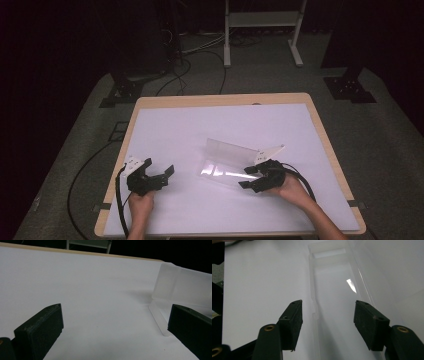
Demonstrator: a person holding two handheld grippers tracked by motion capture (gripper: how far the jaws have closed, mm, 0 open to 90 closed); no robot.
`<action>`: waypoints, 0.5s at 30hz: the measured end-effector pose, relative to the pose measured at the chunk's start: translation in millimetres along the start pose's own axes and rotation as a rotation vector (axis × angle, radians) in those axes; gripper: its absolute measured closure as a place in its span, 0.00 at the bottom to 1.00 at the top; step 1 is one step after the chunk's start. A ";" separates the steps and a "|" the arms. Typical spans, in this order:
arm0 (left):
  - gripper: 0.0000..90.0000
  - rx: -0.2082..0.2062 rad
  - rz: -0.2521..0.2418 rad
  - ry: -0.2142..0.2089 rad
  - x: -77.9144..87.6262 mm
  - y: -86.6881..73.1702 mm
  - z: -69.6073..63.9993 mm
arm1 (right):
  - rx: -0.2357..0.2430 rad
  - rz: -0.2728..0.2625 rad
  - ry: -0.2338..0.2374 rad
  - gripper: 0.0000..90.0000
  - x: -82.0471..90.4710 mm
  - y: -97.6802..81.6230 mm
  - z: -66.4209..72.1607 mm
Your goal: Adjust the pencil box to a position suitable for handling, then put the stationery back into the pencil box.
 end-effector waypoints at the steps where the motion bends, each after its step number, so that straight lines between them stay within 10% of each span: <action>1: 0.00 0.000 0.000 0.000 -0.1 0.0 0.1 | -0.003 0.008 0.001 0.43 2.7 -1.4 0.3; 15: 0.00 -0.005 -0.001 -0.007 -0.1 -0.1 -0.4 | -0.036 -0.008 -0.069 0.38 40.4 -16.4 4.5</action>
Point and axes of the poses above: each handheld gripper's, and its own axes: x roughly backward along the jaws, y roughly out of its top, z roughly to its left, the point moved 6 cm from there along -x, roughly forward along the jaws, and after that the axes turned 11 degrees about x, right-handed, at the moved point
